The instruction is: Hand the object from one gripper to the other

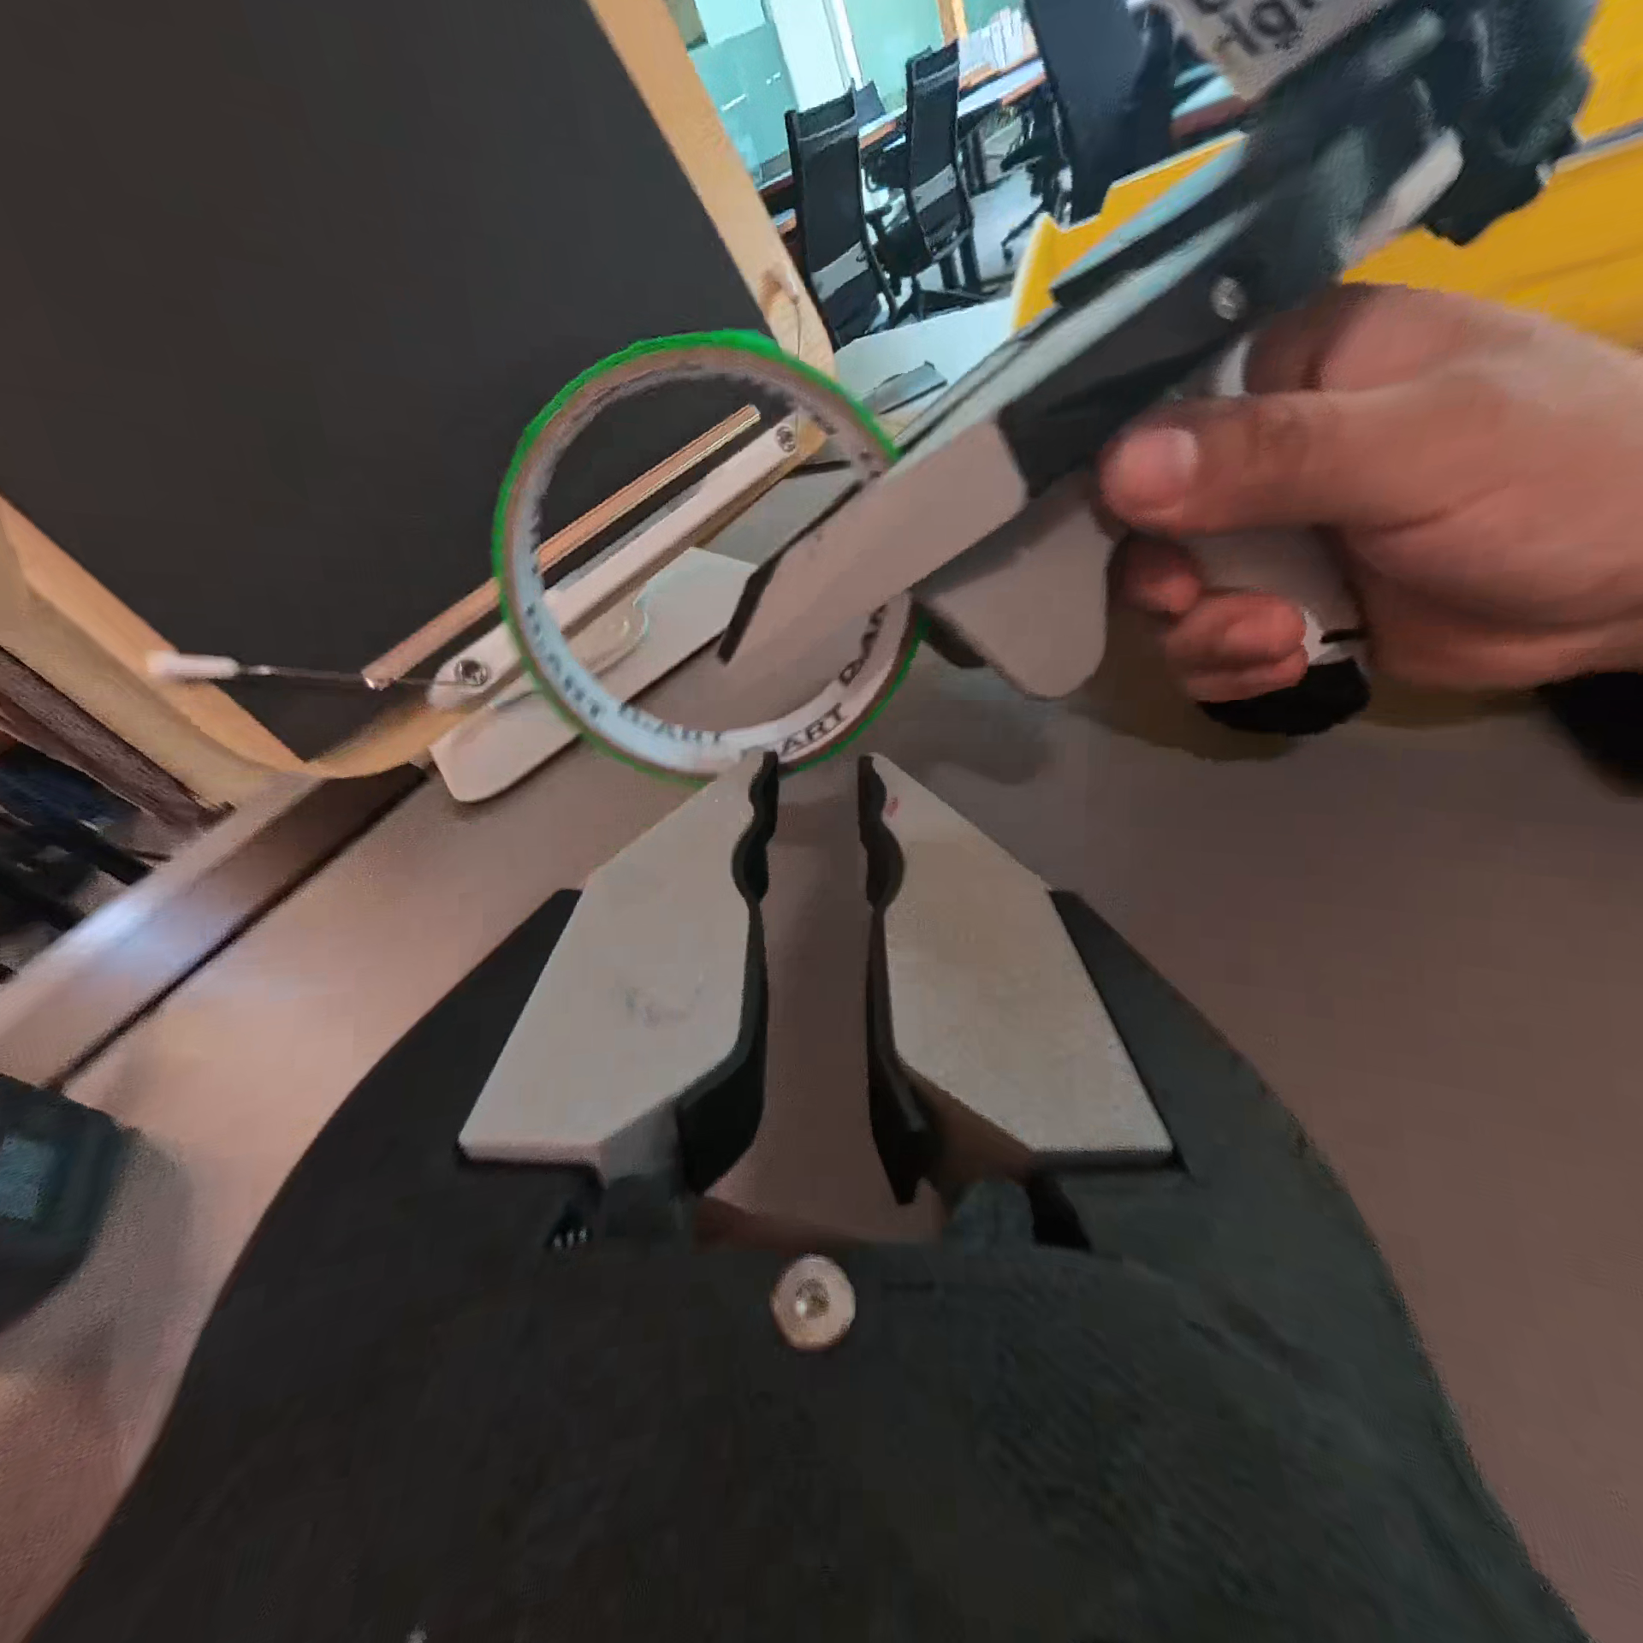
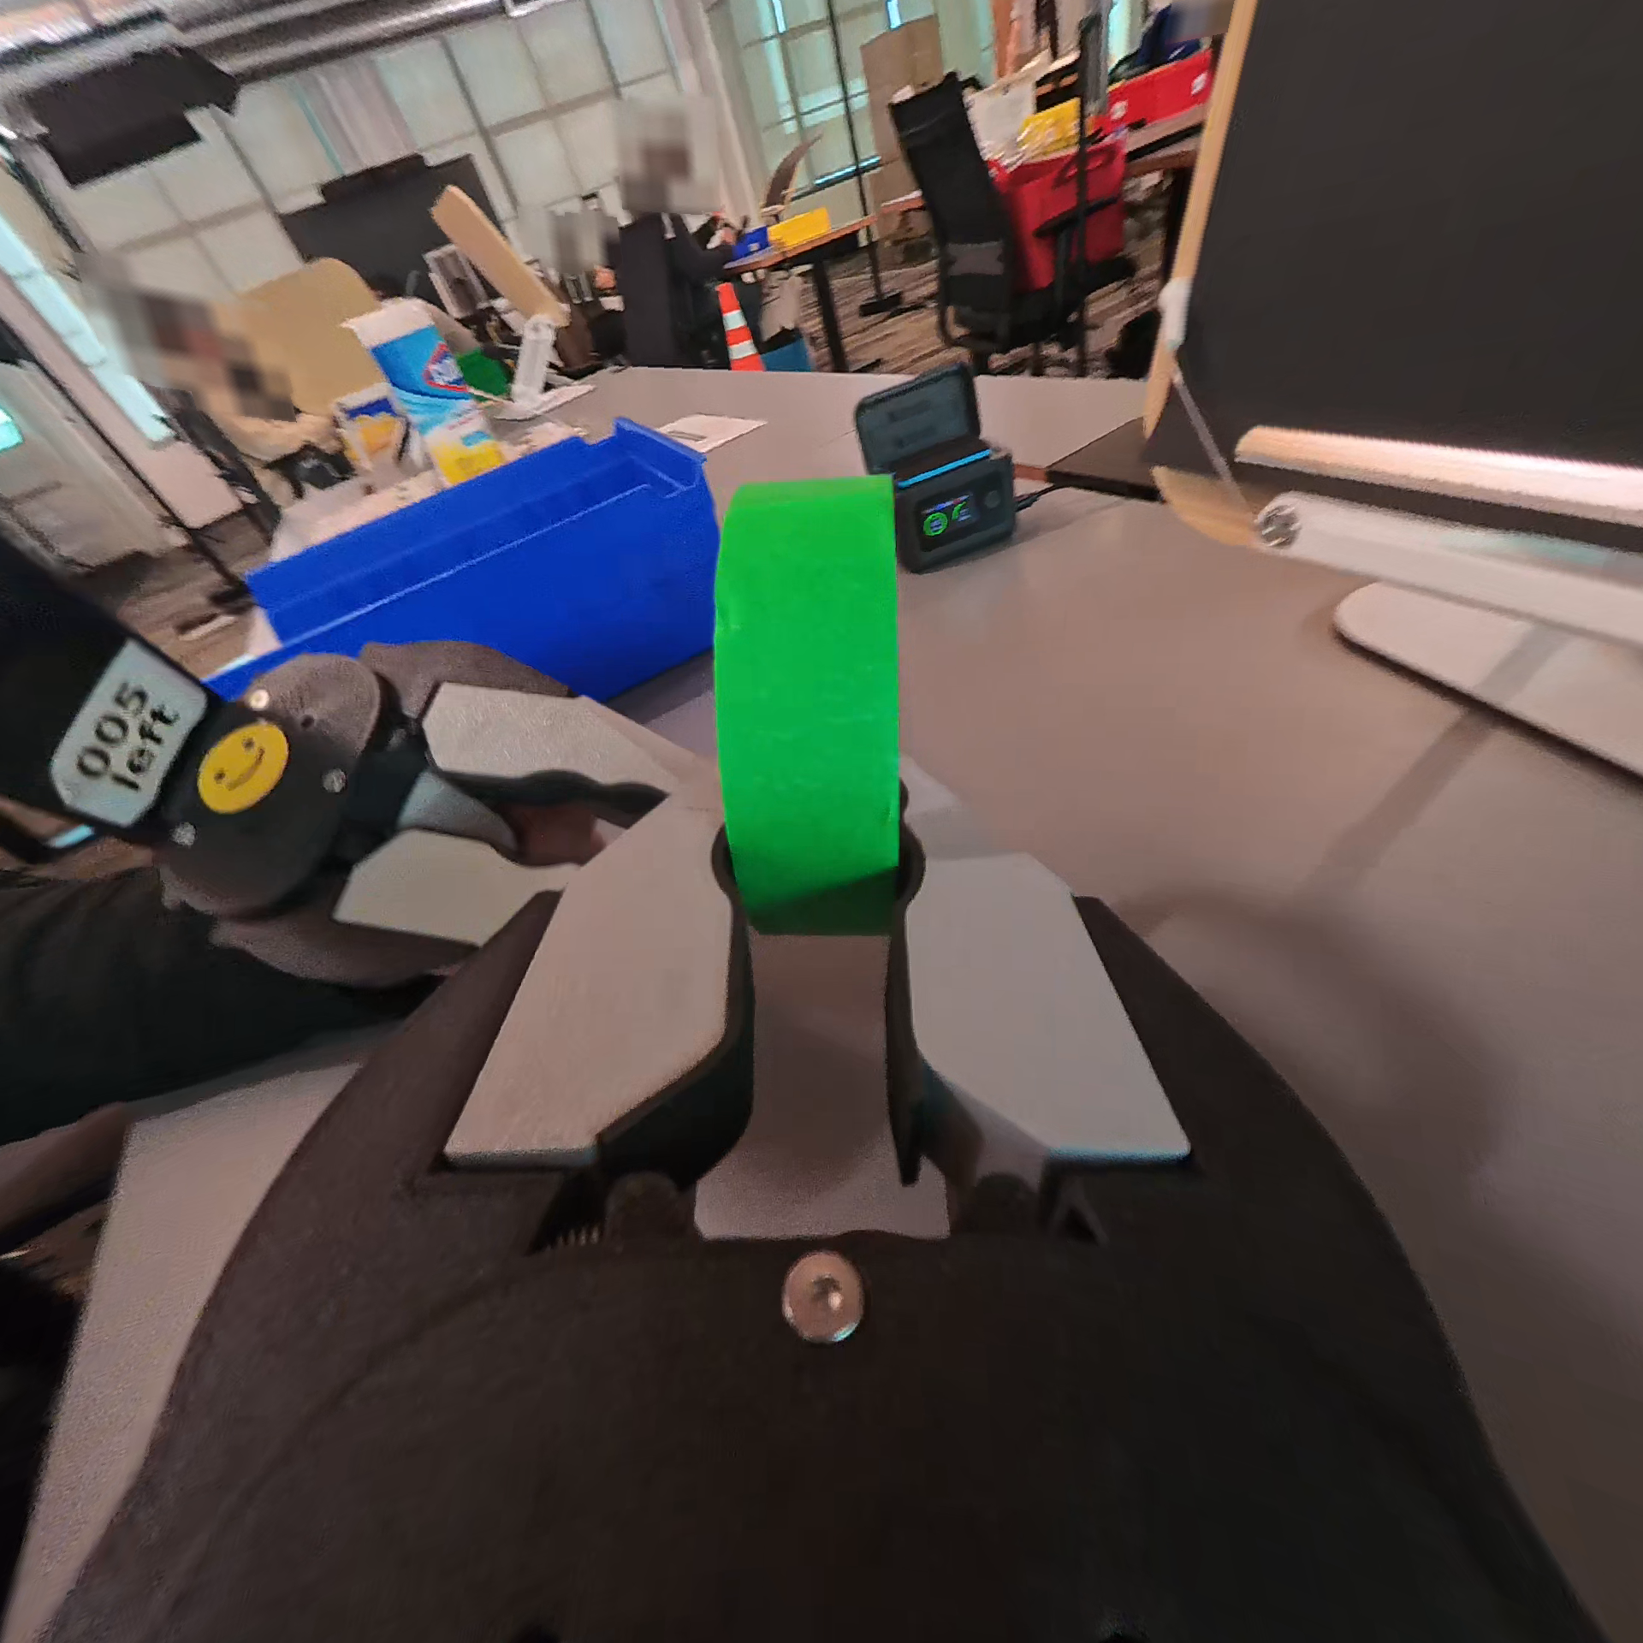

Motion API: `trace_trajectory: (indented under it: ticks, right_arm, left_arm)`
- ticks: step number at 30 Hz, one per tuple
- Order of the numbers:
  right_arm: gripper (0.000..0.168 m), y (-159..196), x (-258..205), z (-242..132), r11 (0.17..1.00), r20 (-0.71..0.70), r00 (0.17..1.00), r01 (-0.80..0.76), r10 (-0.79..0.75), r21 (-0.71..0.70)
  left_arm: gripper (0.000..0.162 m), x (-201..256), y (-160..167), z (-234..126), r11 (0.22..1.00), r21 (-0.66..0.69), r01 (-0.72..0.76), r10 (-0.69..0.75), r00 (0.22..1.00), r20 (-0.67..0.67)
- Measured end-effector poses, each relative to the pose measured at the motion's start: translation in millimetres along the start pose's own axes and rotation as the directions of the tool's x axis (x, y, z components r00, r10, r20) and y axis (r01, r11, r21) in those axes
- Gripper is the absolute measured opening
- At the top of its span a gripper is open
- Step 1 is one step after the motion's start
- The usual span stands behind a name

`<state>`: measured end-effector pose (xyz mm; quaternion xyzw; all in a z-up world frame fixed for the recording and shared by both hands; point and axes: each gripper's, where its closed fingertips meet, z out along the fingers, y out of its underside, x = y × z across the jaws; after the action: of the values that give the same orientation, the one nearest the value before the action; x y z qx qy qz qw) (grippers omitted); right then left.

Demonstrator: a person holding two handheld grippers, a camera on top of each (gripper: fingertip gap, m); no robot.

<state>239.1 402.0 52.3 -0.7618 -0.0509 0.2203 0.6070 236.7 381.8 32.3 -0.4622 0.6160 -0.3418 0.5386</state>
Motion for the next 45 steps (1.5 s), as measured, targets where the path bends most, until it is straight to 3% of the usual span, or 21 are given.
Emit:
trace_trajectory:
  ticks: [4,7,11,14,20,29,33,36,39,42,45]
  right_arm:
    - [0.025,-8.4,4.9,-6.0,0.989,-0.119,0.982,0.148,-0.145,0.016]
    - [0.025,-9.3,4.1,-6.6,0.937,-0.228,0.910,0.346,-0.346,-0.039]
    - [0.025,2.1,9.2,-1.7,0.816,-0.322,0.750,0.542,-0.577,-0.200]
    - [0.025,6.6,10.3,0.7,0.732,-0.344,0.647,0.622,-0.681,-0.279]
    - [0.025,7.0,3.3,2.6,0.547,-0.365,0.423,0.747,-0.829,-0.379]
    - [0.024,9.4,-7.8,10.3,0.136,-0.297,-0.044,0.819,-0.954,-0.557]
    - [0.024,9.4,-19.7,12.0,0.001,-0.273,-0.193,0.815,-0.942,-0.580]
    - [0.023,9.7,-21.8,13.6,-0.026,-0.270,-0.224,0.812,-0.936,-0.583]
    - [0.022,15.9,-15.3,17.2,-0.002,-0.255,-0.186,0.811,-0.949,-0.585]
    - [0.031,22.3,-11.8,20.2,0.077,-0.257,-0.083,0.828,-0.963,-0.556]
    - [0.036,30.2,-9.2,19.7,0.201,-0.241,0.086,0.838,-0.967,-0.508]
  left_arm:
    - [0.020,-5.5,1.0,-5.9,0.980,0.001,0.201,-0.200,0.976,-0.092]
    - [0.026,-5.9,-6.7,-9.8,0.923,0.013,0.383,-0.374,0.908,-0.189]
    - [0.036,-8.6,-19.1,-18.2,0.827,0.020,0.562,-0.531,0.792,-0.302]
    - [0.056,-9.7,-20.7,-20.0,0.777,-0.005,0.630,-0.595,0.731,-0.336]
    - [0.060,-13.1,-23.3,-20.4,0.648,-0.030,0.761,-0.706,0.586,-0.397]
    - [0.075,-11.8,-21.9,-18.6,0.526,-0.101,0.844,-0.785,0.437,-0.438]
    - [0.056,-16.6,-16.6,-16.8,0.497,-0.097,0.862,-0.804,0.415,-0.425]
    - [0.050,-18.1,-16.9,-19.1,0.511,-0.100,0.854,-0.797,0.427,-0.427]
    - [0.043,-18.6,-16.6,-19.3,0.584,-0.080,0.808,-0.759,0.508,-0.407]
    - [0.040,-19.3,-18.0,-21.3,0.640,-0.060,0.766,-0.720,0.571,-0.394]
    - [0.032,-32.0,-18.7,-25.3,0.689,-0.008,0.725,-0.683,0.645,-0.343]
